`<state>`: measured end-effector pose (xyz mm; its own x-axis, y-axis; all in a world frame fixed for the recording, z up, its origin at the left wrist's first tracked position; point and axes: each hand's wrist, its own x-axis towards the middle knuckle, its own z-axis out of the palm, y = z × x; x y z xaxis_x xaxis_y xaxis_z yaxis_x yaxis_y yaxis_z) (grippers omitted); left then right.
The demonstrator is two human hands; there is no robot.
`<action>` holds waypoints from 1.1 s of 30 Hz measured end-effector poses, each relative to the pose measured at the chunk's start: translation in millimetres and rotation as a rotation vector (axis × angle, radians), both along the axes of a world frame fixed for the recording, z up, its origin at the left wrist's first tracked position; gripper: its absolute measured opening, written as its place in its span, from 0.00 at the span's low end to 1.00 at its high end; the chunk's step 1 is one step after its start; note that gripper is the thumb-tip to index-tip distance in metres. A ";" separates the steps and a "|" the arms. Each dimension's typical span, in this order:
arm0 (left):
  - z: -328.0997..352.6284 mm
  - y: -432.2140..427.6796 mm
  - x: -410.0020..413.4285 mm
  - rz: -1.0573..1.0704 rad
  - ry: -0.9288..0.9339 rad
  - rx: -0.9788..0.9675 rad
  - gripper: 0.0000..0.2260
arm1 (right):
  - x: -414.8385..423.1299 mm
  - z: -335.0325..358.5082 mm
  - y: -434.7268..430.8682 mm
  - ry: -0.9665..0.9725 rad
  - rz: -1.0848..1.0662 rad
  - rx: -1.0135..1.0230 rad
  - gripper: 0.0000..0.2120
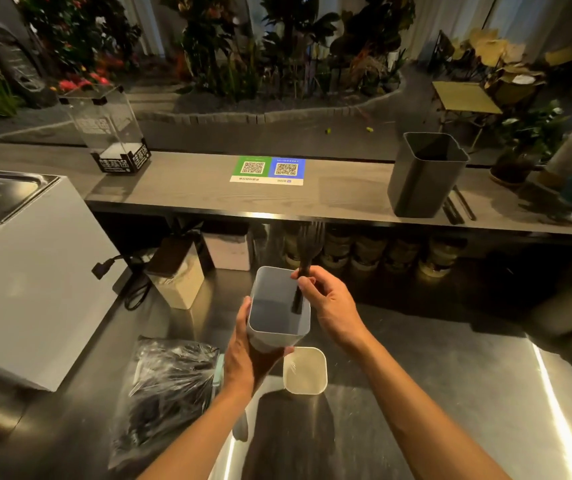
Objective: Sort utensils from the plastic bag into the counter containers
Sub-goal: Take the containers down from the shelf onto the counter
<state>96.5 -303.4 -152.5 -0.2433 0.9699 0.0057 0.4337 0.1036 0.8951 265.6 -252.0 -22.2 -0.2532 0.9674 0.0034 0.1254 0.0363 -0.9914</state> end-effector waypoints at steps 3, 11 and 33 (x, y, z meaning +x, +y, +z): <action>1.6 -5.3 -1.9 0.001 0.056 -0.006 0.60 | -10.4 -1.3 -1.7 -0.171 0.009 0.089 0.09; 2.5 -9.5 -5.3 0.026 0.108 0.003 0.59 | -16.8 -21.3 -4.0 -0.857 0.021 0.328 0.14; 37.0 25.6 65.0 -0.239 -0.239 -0.006 0.39 | 82.5 -33.1 19.8 -0.684 -0.220 -0.002 0.20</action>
<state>161.4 -277.8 -115.5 -0.0027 0.9995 -0.0300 0.2239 0.0298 0.9742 348.1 -232.2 -55.3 0.0030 0.9961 -0.0881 0.7228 -0.0630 -0.6881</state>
